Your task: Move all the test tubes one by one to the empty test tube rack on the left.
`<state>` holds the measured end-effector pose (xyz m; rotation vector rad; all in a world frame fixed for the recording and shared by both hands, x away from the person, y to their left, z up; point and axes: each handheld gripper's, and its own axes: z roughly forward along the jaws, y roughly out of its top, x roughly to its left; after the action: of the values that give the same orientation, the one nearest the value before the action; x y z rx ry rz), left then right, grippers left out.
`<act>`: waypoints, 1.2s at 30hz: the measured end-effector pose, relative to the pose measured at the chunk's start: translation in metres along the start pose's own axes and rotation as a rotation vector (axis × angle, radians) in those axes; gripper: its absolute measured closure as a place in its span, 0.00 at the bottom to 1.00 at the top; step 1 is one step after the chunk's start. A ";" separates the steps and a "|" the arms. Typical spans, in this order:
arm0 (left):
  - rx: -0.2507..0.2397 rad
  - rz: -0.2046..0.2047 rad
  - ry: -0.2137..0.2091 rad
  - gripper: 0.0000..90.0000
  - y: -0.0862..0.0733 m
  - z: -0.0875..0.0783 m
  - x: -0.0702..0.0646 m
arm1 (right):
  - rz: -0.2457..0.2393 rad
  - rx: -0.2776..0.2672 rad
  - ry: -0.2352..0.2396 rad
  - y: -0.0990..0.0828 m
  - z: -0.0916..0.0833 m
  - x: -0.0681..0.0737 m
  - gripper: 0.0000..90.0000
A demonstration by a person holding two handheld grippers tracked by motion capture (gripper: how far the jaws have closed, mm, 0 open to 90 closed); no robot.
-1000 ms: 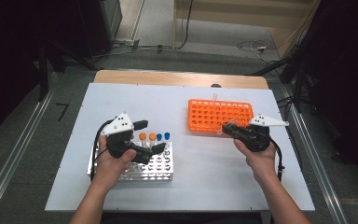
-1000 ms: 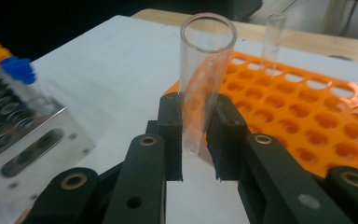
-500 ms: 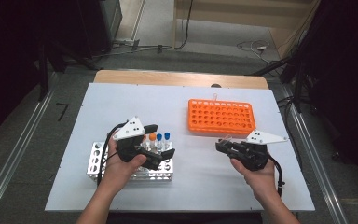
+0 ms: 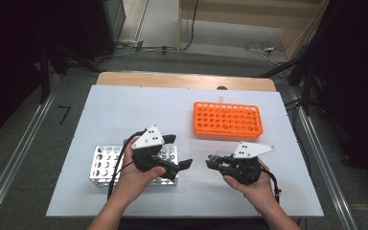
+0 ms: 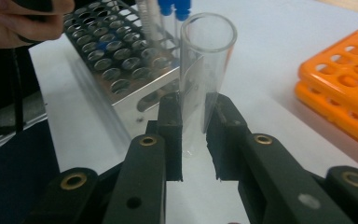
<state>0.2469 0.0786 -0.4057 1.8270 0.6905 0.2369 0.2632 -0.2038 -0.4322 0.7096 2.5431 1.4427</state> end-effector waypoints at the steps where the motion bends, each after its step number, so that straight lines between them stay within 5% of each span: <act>1: 0.004 0.000 0.007 0.14 0.000 0.002 -0.001 | -0.002 0.004 0.006 0.001 0.001 0.002 0.83; 4: 0.021 -0.001 0.007 0.22 0.000 0.006 -0.005 | -0.010 0.015 0.021 0.002 0.003 0.007 0.83; 18: 0.067 0.066 -0.149 0.62 -0.004 0.022 -0.020 | -0.031 0.071 0.094 0.004 0.015 0.020 0.83; 36: 0.102 0.106 -0.162 0.82 -0.007 0.031 -0.027 | -0.048 0.100 0.129 0.004 0.022 0.027 0.82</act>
<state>0.2370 0.0404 -0.4187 1.9580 0.5016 0.1235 0.2481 -0.1720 -0.4375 0.5823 2.7259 1.3978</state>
